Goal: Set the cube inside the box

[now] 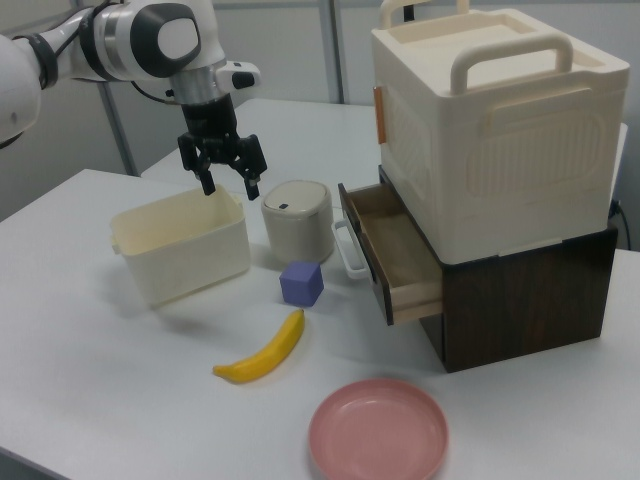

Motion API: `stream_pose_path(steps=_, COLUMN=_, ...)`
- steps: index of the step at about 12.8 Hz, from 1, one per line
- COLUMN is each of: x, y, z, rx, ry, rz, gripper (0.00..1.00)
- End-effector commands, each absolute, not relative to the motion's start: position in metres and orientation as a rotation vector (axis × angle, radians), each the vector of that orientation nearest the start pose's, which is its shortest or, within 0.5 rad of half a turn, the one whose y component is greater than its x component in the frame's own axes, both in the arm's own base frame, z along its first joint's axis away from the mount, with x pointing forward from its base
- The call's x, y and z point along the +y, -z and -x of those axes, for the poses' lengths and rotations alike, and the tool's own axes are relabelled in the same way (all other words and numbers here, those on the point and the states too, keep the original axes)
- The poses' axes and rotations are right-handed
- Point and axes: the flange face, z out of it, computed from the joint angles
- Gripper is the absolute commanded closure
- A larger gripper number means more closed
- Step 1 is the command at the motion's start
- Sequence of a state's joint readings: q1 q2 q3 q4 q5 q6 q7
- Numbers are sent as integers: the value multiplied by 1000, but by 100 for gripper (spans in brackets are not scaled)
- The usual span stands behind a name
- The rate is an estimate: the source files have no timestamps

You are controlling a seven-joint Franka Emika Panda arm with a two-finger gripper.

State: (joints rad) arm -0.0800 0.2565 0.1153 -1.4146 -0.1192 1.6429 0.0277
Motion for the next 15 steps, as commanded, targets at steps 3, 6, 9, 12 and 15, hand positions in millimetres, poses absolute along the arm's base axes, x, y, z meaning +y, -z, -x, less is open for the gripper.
stream_pose_path(steps=3, x=12, y=-542, z=-651, rx=-45, ry=135, rz=3206, gripper=0)
stream_pose_path(steps=6, x=18, y=-515, z=-660, rx=-134, ry=90, rz=3202, gripper=0)
stream_pose_path(steps=9, x=14, y=-496, z=-663, rx=-130, ry=55, rz=3201, gripper=0)
stream_pose_path(steps=12, x=-3, y=-469, z=-667, rx=-122, ry=68, rz=3211, gripper=0)
stream_pose_path(steps=15, x=-10, y=-422, z=-685, rx=-155, ry=71, rz=3237, gripper=0)
